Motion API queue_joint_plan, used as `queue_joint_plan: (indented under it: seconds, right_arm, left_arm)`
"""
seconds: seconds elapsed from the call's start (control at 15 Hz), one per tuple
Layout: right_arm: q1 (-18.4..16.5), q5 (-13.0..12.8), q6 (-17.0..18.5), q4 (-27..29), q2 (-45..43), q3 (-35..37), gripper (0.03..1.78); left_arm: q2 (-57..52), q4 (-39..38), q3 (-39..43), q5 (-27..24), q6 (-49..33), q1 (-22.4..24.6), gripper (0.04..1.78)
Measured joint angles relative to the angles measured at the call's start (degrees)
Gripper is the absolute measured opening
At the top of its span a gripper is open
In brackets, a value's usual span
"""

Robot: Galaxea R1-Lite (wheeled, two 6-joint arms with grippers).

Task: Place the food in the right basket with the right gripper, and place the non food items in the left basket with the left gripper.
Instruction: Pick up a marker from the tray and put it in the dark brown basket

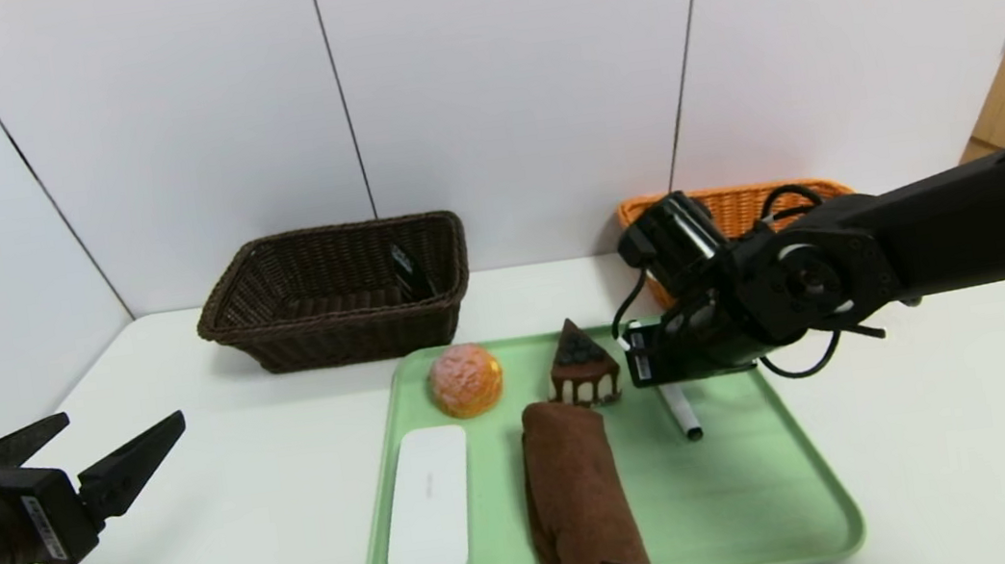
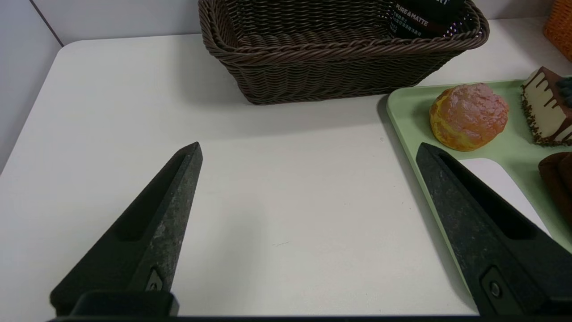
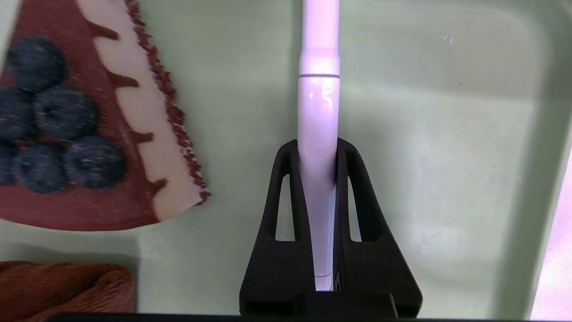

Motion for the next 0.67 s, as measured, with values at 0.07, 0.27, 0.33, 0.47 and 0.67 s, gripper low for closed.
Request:
queue_joint_plan:
  seconds: [0.07,0.27,0.33,0.47,0.67]
  right_arm:
    - [0.2,-0.2,-0.5,-1.6,-0.4,0.0,0.17]
    - [1.9,-0.4,-6.9,-7.2,-3.6,-1.0,0.17]
    - [2.7,-0.3,-10.2,-9.9,-4.7,-1.9,0.17]
    - [3.6,0.1,-15.8,-17.2,-5.8,-3.0,0.17]
    - [4.1,0.5,-21.3,-29.8,-3.6,-3.8,0.17]
  left_arm:
    - [0.0,0.0,0.0,0.0,0.0,0.0,1.69]
    - [-0.1,0.1,0.0,0.0,0.0,0.0,1.69]
    - [-0.1,0.1,0.0,0.0,-0.1,0.0,1.69]
    - [-0.1,0.1,0.0,0.0,-0.1,0.0,1.69]
    - [-0.1,0.1,0.0,0.0,-0.1,0.0,1.69]
